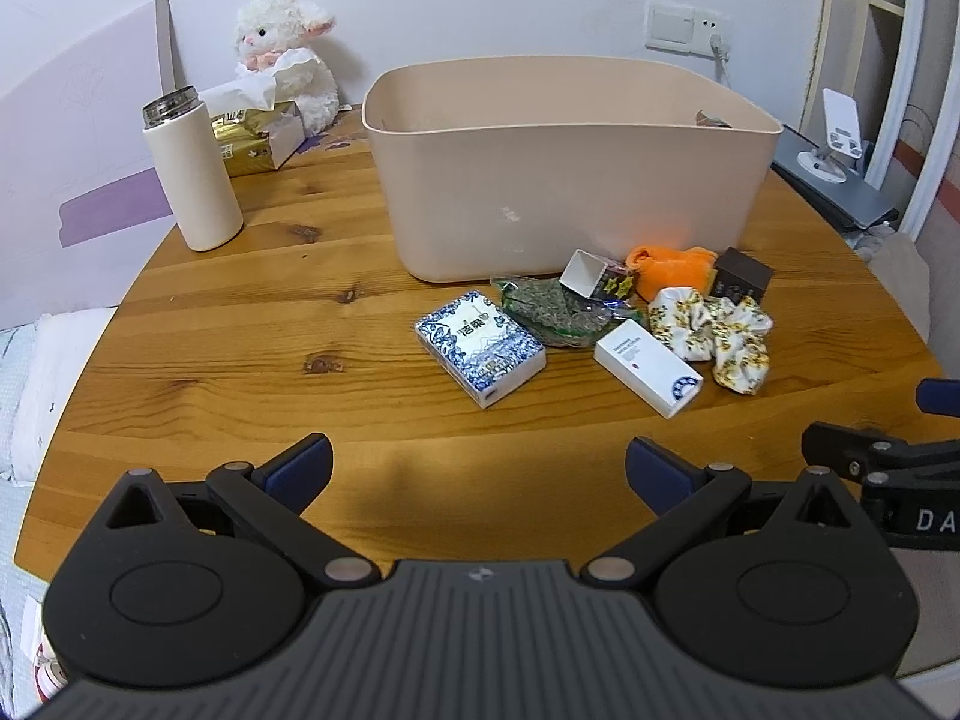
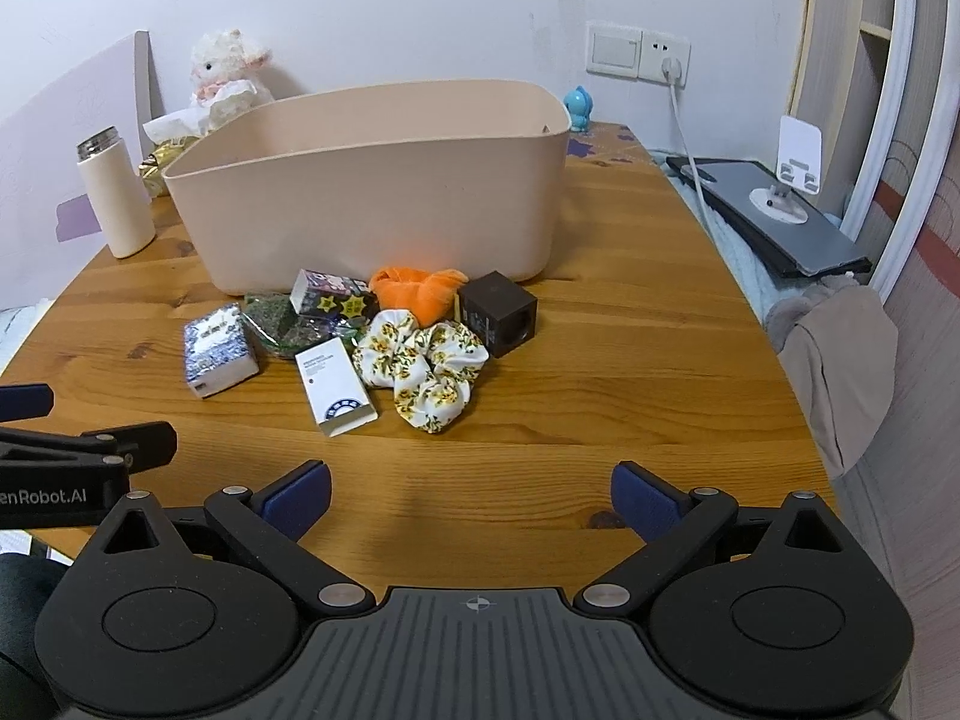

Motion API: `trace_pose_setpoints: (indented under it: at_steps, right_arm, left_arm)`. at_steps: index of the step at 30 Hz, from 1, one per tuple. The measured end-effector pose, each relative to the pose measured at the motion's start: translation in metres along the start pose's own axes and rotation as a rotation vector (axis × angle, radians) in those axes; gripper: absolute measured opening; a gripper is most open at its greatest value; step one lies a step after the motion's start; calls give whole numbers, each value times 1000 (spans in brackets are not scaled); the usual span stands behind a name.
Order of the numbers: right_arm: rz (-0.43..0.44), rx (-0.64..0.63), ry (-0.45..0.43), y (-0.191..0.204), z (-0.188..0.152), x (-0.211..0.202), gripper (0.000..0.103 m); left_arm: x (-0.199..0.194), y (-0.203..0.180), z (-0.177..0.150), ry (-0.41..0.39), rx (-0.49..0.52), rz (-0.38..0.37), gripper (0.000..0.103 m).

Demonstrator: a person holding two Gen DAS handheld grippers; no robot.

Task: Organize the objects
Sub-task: 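Move both tools toward the items in front of the beige basket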

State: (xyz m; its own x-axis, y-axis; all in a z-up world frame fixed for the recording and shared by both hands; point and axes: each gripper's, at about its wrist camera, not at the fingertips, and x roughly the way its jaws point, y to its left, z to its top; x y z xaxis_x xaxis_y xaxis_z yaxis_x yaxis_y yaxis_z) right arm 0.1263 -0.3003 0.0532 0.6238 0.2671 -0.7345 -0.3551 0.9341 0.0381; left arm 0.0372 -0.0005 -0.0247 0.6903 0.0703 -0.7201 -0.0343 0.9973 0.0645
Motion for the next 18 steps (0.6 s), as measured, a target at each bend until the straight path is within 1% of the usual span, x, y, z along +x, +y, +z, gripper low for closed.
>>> trace_pose_setpoints:
  at_steps: [7,11,18]
  right_arm:
    - [1,9,23,-9,2,30,99]
    - [0,3,16,-12,5,42,99]
    - [20,-17,15,-12,14,64,95]
  left_arm:
    - [34,5,9,17,-21,20,103]
    - [49,7,15,22,-40,8,103]
    - [73,2,26,10,-39,9,103]
